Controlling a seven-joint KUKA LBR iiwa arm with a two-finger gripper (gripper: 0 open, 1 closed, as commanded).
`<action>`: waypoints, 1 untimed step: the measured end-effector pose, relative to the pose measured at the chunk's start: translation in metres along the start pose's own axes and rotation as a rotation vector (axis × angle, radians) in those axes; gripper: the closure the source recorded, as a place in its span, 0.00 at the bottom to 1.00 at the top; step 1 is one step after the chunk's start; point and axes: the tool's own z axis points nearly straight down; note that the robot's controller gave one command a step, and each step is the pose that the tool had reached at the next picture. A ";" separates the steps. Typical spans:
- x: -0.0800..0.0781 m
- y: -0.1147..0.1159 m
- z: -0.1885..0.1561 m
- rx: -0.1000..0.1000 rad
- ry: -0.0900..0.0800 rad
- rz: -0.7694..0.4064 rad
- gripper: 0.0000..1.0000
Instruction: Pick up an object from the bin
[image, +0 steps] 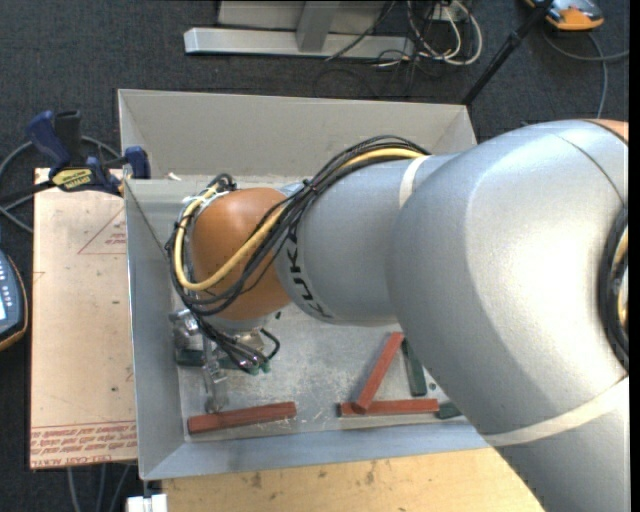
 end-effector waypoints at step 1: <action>0.000 -0.005 0.000 0.003 0.003 0.010 1.00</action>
Offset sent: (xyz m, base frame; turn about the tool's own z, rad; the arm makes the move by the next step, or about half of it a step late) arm 0.0000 0.0000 0.0000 0.0000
